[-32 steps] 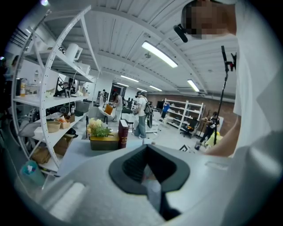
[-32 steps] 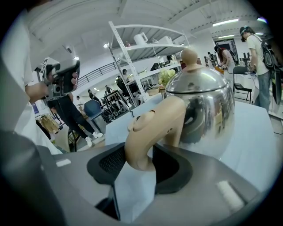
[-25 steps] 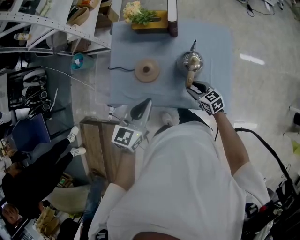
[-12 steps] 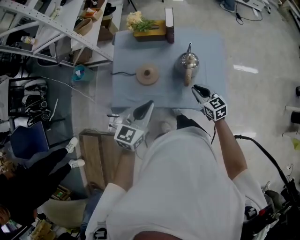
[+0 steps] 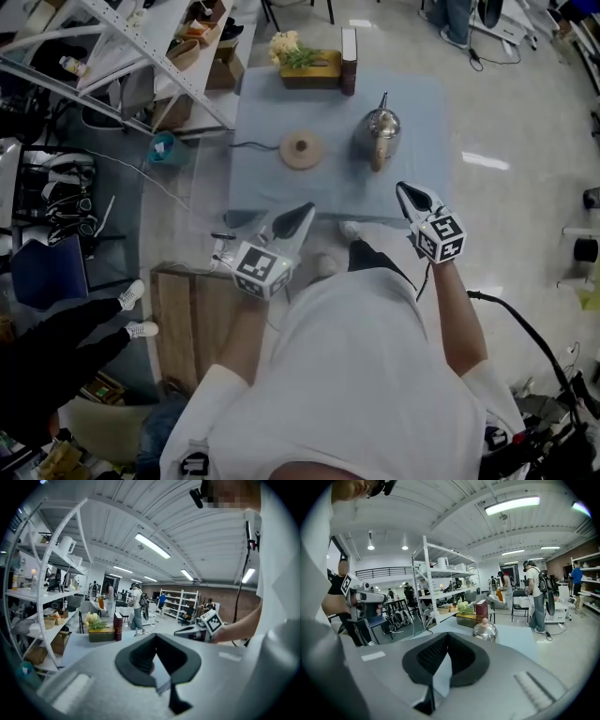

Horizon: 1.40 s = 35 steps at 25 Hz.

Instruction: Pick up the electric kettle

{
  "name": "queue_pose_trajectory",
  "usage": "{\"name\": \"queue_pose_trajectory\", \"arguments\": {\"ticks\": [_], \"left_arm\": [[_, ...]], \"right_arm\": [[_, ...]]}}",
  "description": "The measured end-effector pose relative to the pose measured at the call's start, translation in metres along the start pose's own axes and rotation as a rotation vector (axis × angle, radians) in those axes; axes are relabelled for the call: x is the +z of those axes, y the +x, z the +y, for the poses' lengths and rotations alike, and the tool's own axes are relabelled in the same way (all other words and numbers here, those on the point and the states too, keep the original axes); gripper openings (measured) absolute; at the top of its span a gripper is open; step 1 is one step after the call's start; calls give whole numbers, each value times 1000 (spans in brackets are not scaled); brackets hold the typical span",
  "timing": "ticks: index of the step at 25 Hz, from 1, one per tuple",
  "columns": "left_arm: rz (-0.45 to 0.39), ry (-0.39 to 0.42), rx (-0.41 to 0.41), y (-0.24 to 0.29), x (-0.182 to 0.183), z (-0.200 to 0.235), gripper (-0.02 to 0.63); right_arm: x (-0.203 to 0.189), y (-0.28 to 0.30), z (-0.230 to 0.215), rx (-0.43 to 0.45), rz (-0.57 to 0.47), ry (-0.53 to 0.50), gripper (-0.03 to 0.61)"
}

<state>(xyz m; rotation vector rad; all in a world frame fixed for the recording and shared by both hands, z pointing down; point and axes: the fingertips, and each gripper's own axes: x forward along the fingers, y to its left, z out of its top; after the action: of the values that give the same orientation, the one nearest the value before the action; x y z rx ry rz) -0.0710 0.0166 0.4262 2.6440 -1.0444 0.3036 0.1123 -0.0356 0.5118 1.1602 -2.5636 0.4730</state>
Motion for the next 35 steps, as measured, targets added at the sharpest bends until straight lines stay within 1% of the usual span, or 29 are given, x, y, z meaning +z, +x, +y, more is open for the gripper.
{"name": "queue_pose_trajectory", "arguments": {"ticks": [5,13,16,23,30,35], "left_arm": [[-25,-5,-28,-11,3,-15,3],[-37,16,-76,-13,10,-42,3],[-44,23,-74,-11,17,-49,3],[-43,40,-46,1,24,-60,3],[-63,35,-15,10,29,-80,3],[-65,46,-17,20,34,-94,3]], "right_arm": [[7,-31,21,-49,-19,-1,5],[15,-73,40,-87,-58,4,5],[23,-80,42,-79,-73,-5,5],[44,-96,49,-23,-130,0,5],[39,-116,45,-3,-113,2,5],[40,-126,41,10,-126,15,3]]}}
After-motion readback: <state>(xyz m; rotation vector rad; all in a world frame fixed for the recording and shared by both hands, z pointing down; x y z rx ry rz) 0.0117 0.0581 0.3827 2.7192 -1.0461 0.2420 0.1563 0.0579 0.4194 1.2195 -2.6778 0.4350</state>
